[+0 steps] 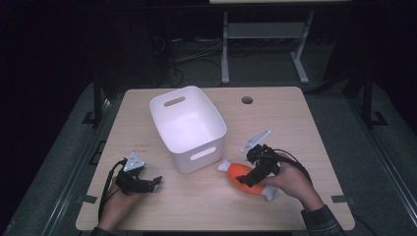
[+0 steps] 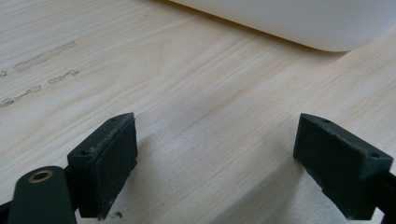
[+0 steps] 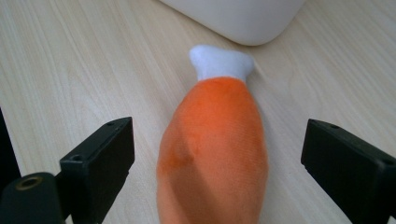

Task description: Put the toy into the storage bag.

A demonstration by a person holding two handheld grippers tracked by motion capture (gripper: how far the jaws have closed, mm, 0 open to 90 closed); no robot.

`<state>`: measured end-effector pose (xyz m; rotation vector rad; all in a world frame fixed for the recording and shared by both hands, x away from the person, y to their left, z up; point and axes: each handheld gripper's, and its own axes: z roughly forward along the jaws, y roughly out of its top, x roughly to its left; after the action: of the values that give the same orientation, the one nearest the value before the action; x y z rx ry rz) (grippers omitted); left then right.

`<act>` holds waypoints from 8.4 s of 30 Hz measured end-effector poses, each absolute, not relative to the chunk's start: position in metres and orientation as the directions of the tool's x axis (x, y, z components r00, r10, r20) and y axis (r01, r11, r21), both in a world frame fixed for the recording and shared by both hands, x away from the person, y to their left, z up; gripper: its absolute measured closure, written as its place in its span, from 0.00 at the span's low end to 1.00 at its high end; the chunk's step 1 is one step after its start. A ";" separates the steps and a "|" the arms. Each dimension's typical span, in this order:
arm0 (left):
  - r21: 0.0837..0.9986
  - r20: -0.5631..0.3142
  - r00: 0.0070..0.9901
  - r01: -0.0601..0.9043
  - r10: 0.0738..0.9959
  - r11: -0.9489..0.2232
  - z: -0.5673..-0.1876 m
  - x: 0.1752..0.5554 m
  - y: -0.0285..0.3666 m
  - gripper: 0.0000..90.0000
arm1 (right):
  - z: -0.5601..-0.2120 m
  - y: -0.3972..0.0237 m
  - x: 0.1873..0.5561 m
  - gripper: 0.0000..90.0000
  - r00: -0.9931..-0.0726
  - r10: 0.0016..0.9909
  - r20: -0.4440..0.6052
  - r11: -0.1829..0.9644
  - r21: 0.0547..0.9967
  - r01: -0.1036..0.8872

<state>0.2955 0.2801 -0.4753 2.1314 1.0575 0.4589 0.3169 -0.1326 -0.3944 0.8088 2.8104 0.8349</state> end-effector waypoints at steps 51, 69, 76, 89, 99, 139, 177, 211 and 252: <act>0.722 0.006 0.604 0.548 0.797 -0.422 -0.475 0.295 0.280 0.14 | -0.441 -0.118 0.323 0.20 -0.842 0.538 0.032 0.776 0.371 0.510; 0.722 0.006 0.605 0.548 0.796 -0.422 -0.475 0.296 0.280 0.14 | -0.421 -0.131 0.326 0.25 -0.809 0.585 0.060 0.731 0.391 0.558; 0.722 0.009 0.606 0.546 0.795 -0.425 -0.475 0.296 0.280 0.14 | -0.411 -0.136 0.330 0.25 -0.785 0.616 0.068 0.705 0.398 0.587; 0.722 0.009 0.606 0.546 0.795 -0.424 -0.475 0.296 0.280 0.14 | -0.389 -0.141 0.342 0.25 -0.768 0.637 0.066 0.678 0.427 0.599; 0.724 0.007 0.604 0.547 0.797 -0.420 -0.475 0.296 0.280 0.14 | -0.369 -0.144 0.351 0.25 -0.751 0.657 0.061 0.656 0.446 0.610; 0.724 0.006 0.604 0.547 0.797 -0.420 -0.475 0.296 0.280 0.14 | -0.303 -0.127 0.393 0.25 -0.721 0.690 0.061 0.601 0.507 0.618; 0.722 0.003 0.605 0.549 0.796 -0.421 -0.475 0.296 0.280 0.14 | -0.275 -0.040 0.433 0.25 -0.743 0.669 0.037 0.626 0.512 0.588; 0.722 0.003 0.605 0.549 0.796 -0.420 -0.475 0.296 0.280 0.14 | -0.302 0.030 0.464 0.25 -0.736 0.676 0.029 0.648 0.453 0.613; 0.723 0.006 0.605 0.547 0.796 -0.421 -0.475 0.296 0.280 0.14 | -0.326 0.037 0.470 0.15 -0.731 0.682 0.002 0.669 0.401 0.626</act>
<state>0.2957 0.2804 -0.4752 2.1336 1.0549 0.4583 0.4696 0.0375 -0.3262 1.0777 2.7334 0.5731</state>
